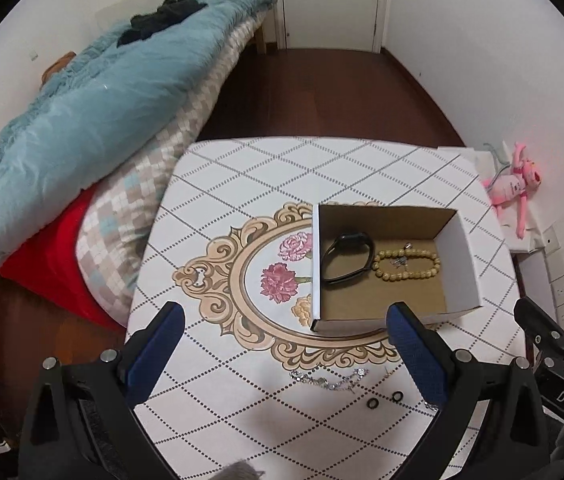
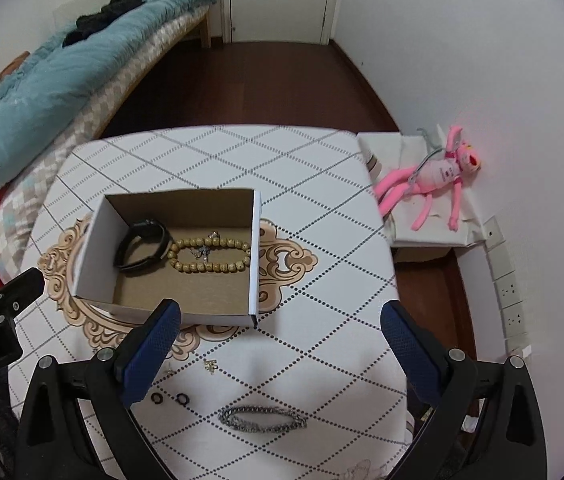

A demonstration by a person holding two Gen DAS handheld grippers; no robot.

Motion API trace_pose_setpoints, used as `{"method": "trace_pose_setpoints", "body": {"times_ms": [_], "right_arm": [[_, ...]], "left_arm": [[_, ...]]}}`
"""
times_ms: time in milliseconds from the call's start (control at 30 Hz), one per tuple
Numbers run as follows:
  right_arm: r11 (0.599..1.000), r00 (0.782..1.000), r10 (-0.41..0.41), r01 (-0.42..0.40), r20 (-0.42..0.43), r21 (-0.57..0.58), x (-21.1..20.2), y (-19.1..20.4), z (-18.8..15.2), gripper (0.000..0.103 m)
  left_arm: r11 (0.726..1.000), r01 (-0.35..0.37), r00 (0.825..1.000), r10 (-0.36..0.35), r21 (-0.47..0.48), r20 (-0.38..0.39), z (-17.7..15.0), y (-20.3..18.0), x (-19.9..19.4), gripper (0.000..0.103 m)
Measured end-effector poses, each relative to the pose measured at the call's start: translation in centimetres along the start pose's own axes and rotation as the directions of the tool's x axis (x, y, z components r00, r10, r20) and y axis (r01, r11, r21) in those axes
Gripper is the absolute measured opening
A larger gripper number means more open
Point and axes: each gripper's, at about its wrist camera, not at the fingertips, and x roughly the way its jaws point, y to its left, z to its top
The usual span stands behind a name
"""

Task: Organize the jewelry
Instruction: 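Move the left tool toward the silver necklace while the right tool approaches the silver chain bracelet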

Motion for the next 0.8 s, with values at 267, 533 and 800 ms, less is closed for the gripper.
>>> {"method": "trace_pose_setpoints", "body": {"times_ms": [267, 533, 800], "right_arm": [[1.000, 0.996, 0.003, -0.004, 0.092, 0.016, -5.6, -0.6, -1.1, 0.101], [0.997, 0.991, 0.045, -0.053, 0.128, 0.059, -8.7, -1.3, -2.6, 0.101], [0.980, 0.995, 0.091, -0.084, -0.032, 0.183, -2.6, -4.1, -7.3, 0.099]], "left_arm": [[1.000, 0.026, 0.998, -0.026, -0.006, 0.062, -1.0, 0.4, -4.3, 0.103], [1.000, -0.005, 0.996, 0.005, -0.002, 0.084, -2.3, 0.5, -5.7, 0.103], [0.999, -0.037, 0.999, 0.036, -0.032, -0.022, -6.6, 2.0, -0.4, 0.103]]}}
